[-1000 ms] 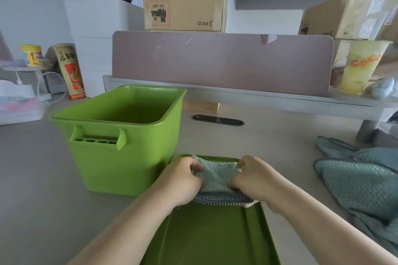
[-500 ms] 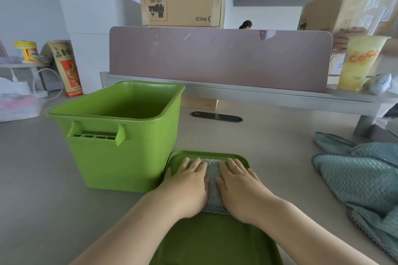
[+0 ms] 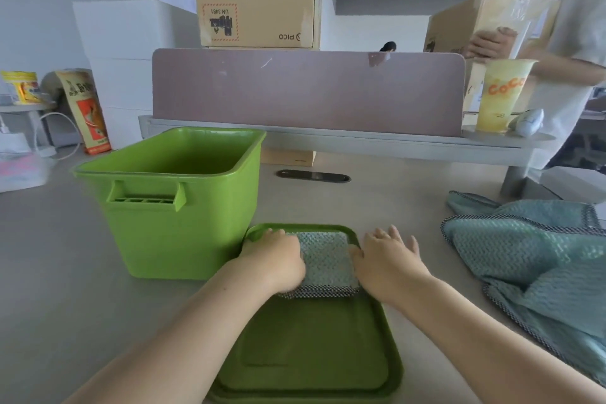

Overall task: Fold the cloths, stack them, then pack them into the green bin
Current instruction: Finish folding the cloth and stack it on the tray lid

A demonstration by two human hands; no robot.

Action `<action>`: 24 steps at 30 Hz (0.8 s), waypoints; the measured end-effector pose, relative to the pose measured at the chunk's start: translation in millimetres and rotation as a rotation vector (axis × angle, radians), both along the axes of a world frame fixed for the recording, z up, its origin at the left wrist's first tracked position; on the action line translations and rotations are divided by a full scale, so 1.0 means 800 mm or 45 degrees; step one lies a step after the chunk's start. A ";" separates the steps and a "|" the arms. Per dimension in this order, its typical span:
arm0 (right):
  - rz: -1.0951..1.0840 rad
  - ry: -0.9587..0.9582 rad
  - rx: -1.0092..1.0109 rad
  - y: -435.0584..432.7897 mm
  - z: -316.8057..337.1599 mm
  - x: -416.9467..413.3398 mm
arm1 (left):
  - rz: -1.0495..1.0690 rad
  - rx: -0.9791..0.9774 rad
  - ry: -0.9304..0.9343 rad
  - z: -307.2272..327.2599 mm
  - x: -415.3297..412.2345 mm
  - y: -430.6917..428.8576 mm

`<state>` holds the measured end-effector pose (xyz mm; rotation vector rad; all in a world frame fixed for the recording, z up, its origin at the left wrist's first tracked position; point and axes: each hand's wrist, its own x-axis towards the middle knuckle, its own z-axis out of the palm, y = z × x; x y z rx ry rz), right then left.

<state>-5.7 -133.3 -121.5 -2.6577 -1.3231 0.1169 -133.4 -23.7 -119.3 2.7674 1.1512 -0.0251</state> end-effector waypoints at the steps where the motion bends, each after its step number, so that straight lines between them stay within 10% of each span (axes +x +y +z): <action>1: -0.023 -0.010 0.064 -0.015 0.005 0.011 | -0.015 0.087 -0.083 0.009 0.005 -0.006; 13: -0.315 -0.192 0.504 -0.228 0.016 0.090 | -0.804 -0.050 -0.500 0.031 0.144 -0.195; 24: -0.298 -0.039 0.466 -0.299 -0.022 0.110 | -0.868 -0.085 -0.701 -0.015 0.221 -0.225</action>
